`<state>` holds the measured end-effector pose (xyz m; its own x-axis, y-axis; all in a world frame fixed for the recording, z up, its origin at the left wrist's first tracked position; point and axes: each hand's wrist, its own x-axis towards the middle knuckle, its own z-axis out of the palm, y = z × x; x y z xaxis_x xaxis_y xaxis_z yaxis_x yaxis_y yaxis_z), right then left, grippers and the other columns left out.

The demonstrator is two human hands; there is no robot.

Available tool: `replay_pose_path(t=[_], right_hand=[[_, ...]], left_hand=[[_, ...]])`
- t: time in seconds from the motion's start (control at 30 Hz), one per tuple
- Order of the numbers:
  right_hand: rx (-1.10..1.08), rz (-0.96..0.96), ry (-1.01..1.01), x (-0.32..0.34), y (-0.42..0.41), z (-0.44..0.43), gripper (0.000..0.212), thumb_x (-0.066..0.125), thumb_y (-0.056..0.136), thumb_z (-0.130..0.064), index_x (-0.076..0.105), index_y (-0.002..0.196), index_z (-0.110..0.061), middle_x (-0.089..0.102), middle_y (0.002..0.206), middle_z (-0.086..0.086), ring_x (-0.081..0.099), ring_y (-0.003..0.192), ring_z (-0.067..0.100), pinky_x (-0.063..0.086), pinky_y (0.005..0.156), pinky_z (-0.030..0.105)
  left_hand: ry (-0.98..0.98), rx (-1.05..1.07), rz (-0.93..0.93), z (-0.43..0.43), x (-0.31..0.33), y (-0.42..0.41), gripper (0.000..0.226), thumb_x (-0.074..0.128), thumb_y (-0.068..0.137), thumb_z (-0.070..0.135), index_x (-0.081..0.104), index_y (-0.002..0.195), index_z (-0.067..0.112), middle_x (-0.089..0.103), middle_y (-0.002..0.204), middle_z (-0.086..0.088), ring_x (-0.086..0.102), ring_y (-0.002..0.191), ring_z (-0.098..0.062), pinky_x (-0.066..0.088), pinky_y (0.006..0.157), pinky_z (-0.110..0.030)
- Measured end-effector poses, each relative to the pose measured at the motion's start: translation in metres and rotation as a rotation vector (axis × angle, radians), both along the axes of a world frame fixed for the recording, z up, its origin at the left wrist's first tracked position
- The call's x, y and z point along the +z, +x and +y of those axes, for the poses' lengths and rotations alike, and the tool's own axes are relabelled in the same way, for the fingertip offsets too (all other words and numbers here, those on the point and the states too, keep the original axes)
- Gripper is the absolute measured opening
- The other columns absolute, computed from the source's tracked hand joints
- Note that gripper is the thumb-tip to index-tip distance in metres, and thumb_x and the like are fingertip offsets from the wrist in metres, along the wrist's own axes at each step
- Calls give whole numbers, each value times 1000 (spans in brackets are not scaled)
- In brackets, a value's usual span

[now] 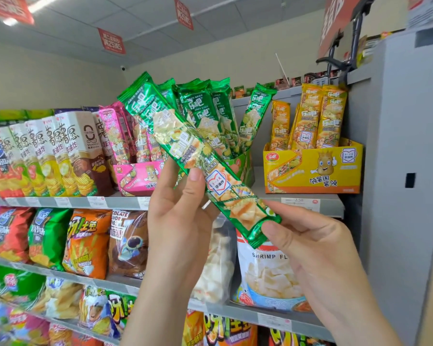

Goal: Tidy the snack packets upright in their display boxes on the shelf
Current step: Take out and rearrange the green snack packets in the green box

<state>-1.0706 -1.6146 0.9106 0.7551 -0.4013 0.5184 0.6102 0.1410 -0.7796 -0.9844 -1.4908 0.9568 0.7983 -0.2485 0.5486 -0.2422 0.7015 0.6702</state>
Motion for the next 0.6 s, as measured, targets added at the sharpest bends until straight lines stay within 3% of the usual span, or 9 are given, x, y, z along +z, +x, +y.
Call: replay_pose_path(t=[0.07,0.13,0.2,0.23,0.33,0.43,0.5,0.6], right_hand=[[-60,-32,24,-2,3,1,40,90,46,-32,81,85,-26,77,82,8,73,74,14,55,64,19],[-119,-40,36,-3,4,1,27,82,49,-23,81,76,-26,75,71,7,70,63,10,53,57,17],[-174,-17,-13,-4,5,0,28,80,47,-20,80,74,-26,74,66,5,67,57,8,53,55,18],[-204,3,-62,-2,4,-1,30,81,45,-23,79,75,-27,72,63,5,65,55,8,53,55,20],[-272,78,-318,7,0,-8,30,81,46,-37,73,75,-35,68,60,2,57,52,2,47,56,20],[-357,109,-565,23,-3,-19,34,81,55,-55,68,84,-42,70,77,-14,64,73,-2,45,64,10],[-325,56,-608,35,1,-21,38,79,70,-56,62,103,-48,69,100,-21,65,95,0,50,77,20],[-258,-58,-624,50,15,-17,44,67,81,-45,47,120,-54,68,111,-24,67,101,5,54,84,37]], left_hand=[[26,9,3,0,3,0,69,62,84,20,35,147,9,67,121,-12,65,110,-30,53,83,-43],[100,88,-65,1,8,1,55,66,81,27,54,133,14,70,112,-8,67,106,-21,52,75,-31],[184,173,-201,2,16,3,28,72,81,31,69,108,26,73,100,5,68,92,-9,52,71,-25],[212,209,-261,2,21,3,28,75,79,32,68,105,27,72,98,7,67,90,-7,53,72,-27],[254,306,-391,1,35,2,60,76,76,28,51,129,36,71,93,12,68,86,-9,57,76,-35],[274,284,-581,2,48,-2,82,71,81,16,28,143,46,68,110,-3,68,93,-32,55,87,-56],[268,249,-651,0,58,-3,83,67,83,13,23,142,53,60,125,-12,65,98,-40,55,85,-58],[257,206,-699,-8,71,-5,82,62,87,10,19,141,53,61,122,-14,69,95,-30,56,85,-51]])
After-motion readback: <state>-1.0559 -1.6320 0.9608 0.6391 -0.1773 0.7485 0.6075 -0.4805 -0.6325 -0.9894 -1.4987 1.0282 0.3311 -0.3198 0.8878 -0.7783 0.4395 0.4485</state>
